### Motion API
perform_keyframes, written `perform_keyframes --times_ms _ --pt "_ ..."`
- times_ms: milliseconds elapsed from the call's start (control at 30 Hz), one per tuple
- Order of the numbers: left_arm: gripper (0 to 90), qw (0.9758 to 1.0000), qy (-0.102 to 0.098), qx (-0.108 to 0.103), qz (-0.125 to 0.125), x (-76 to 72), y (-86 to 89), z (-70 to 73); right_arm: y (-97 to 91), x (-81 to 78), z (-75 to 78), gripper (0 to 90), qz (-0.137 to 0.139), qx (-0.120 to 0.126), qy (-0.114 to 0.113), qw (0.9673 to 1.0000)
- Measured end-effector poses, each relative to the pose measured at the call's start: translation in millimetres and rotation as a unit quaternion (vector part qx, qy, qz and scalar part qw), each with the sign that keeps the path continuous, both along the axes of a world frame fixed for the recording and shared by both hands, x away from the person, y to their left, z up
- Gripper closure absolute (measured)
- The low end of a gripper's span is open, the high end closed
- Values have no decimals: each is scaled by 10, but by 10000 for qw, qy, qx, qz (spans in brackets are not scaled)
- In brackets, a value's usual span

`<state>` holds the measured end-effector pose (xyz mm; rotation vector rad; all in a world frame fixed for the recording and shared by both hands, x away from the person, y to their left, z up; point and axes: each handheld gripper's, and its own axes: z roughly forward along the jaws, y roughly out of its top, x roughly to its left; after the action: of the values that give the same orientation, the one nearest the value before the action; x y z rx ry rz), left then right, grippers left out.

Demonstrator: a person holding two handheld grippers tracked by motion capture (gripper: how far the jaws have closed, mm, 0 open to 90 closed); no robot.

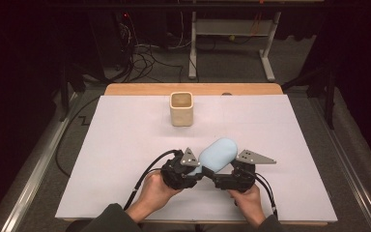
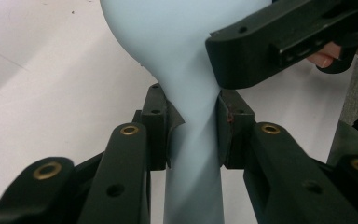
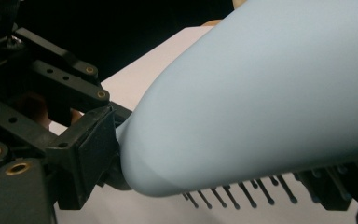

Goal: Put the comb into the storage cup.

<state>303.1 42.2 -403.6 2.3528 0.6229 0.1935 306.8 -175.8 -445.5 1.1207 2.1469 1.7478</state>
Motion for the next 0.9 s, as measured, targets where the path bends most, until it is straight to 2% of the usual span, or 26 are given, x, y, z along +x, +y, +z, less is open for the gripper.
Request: perform_keyframes --times_ms 133,367,567,633,900 --pt "694 10000 -6 26 -53 -13 -29 -16 -12 29 9 164 -8 99 121 9999" --pt "694 10000 -45 -13 -13 -16 -40 13 2 64 57 203 52 91 253 9996" --pt "694 10000 -82 15 44 -13 -12 29 9 106 100 263 235 162 387 9988" --pt "694 9999 -150 34 58 -26 -6 30 7 107 108 287 290 192 431 9985" --pt "693 9998 -141 -1 117 -3 34 53 58 103 133 363 458 223 474 9976"
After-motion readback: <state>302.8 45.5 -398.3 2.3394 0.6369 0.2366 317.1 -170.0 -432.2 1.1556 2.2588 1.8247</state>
